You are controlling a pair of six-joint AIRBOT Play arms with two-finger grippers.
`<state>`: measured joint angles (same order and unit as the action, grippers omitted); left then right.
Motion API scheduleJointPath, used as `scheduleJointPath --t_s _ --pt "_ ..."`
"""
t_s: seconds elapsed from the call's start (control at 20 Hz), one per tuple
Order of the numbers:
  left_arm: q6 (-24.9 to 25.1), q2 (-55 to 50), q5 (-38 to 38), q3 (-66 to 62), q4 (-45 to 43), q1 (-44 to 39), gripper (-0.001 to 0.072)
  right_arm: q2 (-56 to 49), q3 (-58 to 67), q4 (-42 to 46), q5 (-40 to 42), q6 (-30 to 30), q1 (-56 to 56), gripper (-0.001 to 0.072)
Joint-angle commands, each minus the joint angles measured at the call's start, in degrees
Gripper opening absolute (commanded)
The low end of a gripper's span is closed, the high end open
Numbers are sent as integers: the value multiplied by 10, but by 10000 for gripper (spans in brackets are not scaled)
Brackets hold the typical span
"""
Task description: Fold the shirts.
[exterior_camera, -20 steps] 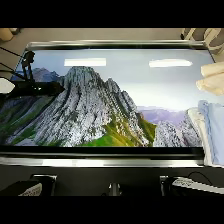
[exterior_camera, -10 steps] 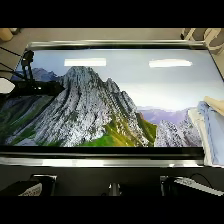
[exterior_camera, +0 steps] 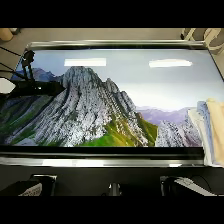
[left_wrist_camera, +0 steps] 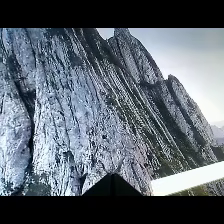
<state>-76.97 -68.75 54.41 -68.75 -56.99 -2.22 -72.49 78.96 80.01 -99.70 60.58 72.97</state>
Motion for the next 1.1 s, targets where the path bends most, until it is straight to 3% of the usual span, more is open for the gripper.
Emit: scheduleJointPath --t_s 0.0,0.2,0.3,0.45,0.55,0.6,0.65,0.7,0.75,0.8,0.95,1.05 --pt "-2 0 1 -1 8 0 26 7 -16 -2 89 -23 0 715" --pt "-1 0 -5 -53 7 0 25 8 118 -148 221 -84 -13 678" --pt "-23 -5 -24 -123 -75 -15 22 8 208 -173 257 -121 -74 672" --pt "-205 -47 -14 -244 -387 -91 22 9 249 -166 271 -114 -242 670" --pt "-256 -83 47 -276 -478 -123 28 -4 242 -77 227 -66 -394 672" --pt "-255 -101 95 -275 -467 -127 142 -18 235 -34 186 -29 -464 676" --pt "-255 -120 169 -275 -446 -129 451 -32 223 -18 143 -7 -515 686" --pt "-255 -144 267 -274 -426 -129 688 -49 208 -22 103 5 -555 687" --pt "-255 -157 324 -261 -420 -129 680 -64 194 -31 69 5 -583 693" --pt "-255 -148 327 -230 -420 -131 680 -77 178 -33 45 6 -604 689" --pt "-261 -89 240 -160 -420 -131 680 -80 141 -14 48 7 -635 675" --pt "-261 -87 240 -163 -420 -130 680 -80 140 -3 52 7 -639 675"
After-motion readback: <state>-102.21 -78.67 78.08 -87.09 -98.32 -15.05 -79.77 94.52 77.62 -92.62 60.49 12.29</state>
